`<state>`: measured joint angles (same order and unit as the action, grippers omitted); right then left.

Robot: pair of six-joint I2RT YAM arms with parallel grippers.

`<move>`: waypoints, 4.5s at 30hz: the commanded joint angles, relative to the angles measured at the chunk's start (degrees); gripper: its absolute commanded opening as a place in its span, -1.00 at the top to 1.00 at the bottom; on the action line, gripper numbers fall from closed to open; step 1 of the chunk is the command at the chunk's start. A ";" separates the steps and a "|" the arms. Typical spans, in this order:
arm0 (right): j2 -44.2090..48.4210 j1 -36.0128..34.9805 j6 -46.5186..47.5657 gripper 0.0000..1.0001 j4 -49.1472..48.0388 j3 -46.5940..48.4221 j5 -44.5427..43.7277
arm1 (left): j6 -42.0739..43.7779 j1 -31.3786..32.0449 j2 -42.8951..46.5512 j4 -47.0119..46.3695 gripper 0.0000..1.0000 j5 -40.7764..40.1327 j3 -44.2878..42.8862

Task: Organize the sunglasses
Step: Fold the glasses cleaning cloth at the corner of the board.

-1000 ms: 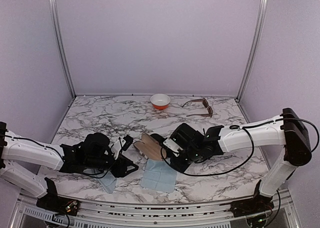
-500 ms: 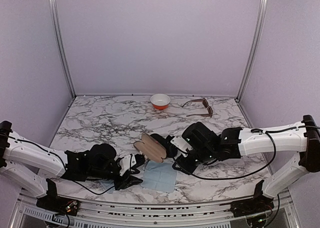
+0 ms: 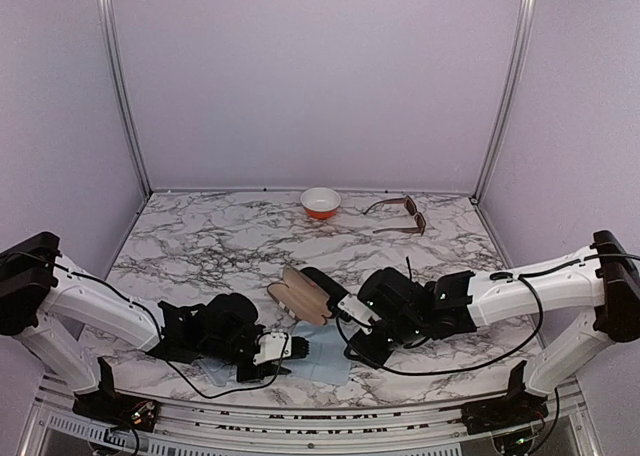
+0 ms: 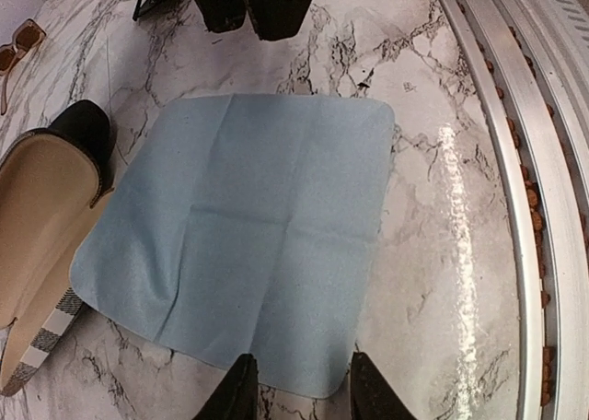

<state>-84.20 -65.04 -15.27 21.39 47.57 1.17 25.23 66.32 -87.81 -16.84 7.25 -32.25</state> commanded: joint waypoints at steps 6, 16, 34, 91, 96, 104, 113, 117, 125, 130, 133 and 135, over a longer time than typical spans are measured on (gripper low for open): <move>1.92 -0.25 -1.22 0.39 -2.42 -2.31 -0.35 | 6.52 -0.10 -4.78 9.36 0.31 3.04 -5.04; 1.91 -0.25 -0.71 0.39 -2.58 -2.68 -0.47 | 6.91 -1.42 -6.19 11.83 0.42 2.65 -4.85; 2.46 -0.18 -1.02 0.41 -2.66 -2.86 -0.18 | 4.82 -2.07 -10.27 15.32 1.00 5.48 -9.15; -4.95 -11.19 20.03 0.51 -28.00 -12.00 3.87 | -17.10 0.30 -1.32 -7.23 1.00 17.05 5.53; -5.79 -11.33 19.84 0.59 -28.36 -12.33 4.03 | -17.21 0.21 -1.40 -7.37 1.00 17.19 5.70; -6.47 -11.38 19.75 0.76 -28.92 -12.42 3.36 | -17.19 0.14 -1.42 -7.42 1.00 17.34 5.84; -6.17 -11.39 20.36 1.00 -28.24 -12.06 4.78 | -18.02 0.03 -0.95 -7.42 1.00 17.19 5.65; -4.72 -11.39 20.46 1.00 -25.94 -10.77 3.97 | -19.27 0.04 0.74 -7.33 1.00 17.36 6.34; -4.19 -11.43 20.87 1.00 -22.50 -6.98 -0.94 | -20.94 0.03 2.63 -7.33 1.00 16.63 7.03; -4.05 -11.41 21.42 1.00 -21.76 -5.89 -4.19 | -22.03 -0.05 2.92 -7.37 1.00 14.87 6.89; -3.95 -11.43 21.57 1.00 -21.28 -5.23 -5.86 | -22.95 -0.36 3.40 -7.40 1.00 13.79 7.01; -4.16 -11.43 21.87 1.00 -20.96 -4.76 -6.89 | -23.57 -0.77 3.67 -7.37 1.00 12.97 7.16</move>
<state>-89.52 -75.99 5.72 -1.04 40.14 -2.13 3.38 66.41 -86.04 -22.94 22.06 -25.67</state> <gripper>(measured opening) 0.007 0.007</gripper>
